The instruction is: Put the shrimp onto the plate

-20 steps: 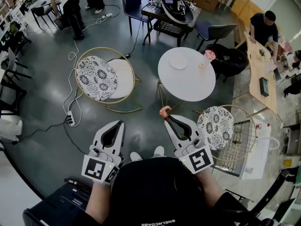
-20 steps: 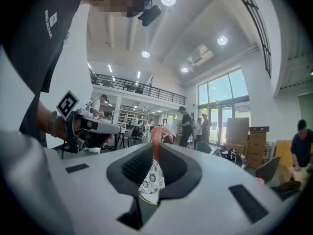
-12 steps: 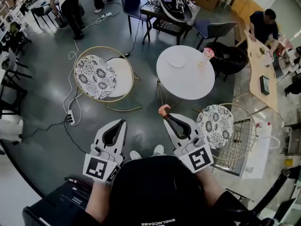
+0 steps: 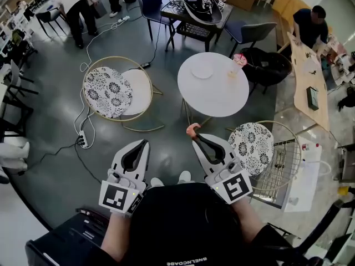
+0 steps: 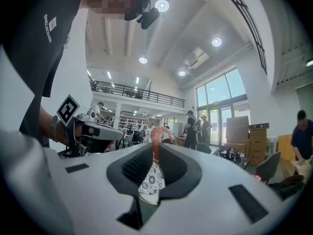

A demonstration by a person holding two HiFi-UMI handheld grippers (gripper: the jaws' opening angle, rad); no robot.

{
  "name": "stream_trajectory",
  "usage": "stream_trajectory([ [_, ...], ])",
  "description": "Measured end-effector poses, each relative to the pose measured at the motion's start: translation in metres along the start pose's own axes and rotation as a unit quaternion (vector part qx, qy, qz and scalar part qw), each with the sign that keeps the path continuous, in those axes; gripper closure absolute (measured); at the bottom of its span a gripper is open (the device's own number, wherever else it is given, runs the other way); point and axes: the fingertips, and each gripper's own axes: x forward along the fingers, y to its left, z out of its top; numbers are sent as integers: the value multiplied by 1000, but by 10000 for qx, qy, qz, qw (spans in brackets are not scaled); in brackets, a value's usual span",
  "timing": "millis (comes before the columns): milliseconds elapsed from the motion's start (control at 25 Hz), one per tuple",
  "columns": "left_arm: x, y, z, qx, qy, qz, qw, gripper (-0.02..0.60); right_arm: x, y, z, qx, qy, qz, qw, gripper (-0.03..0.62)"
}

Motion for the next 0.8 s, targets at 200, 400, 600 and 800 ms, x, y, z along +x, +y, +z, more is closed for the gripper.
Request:
stream_trajectory([
  [200,19,-28,-4,19,53,-72,10000,577,-21,-23,-5,-22,-42,20,10000,546],
  [400,32,-37,-3,-67,78,19,9999,577,-36,-45,-5,41,-103,-66,9999,546],
  [600,40,-42,-6,2,118,9,9999,577,-42,-52,-9,70,-126,-134,9998,546],
  [800,49,-34,-11,-18,125,-21,9999,577,-36,-55,-14,14,-119,-153,9998,546],
])
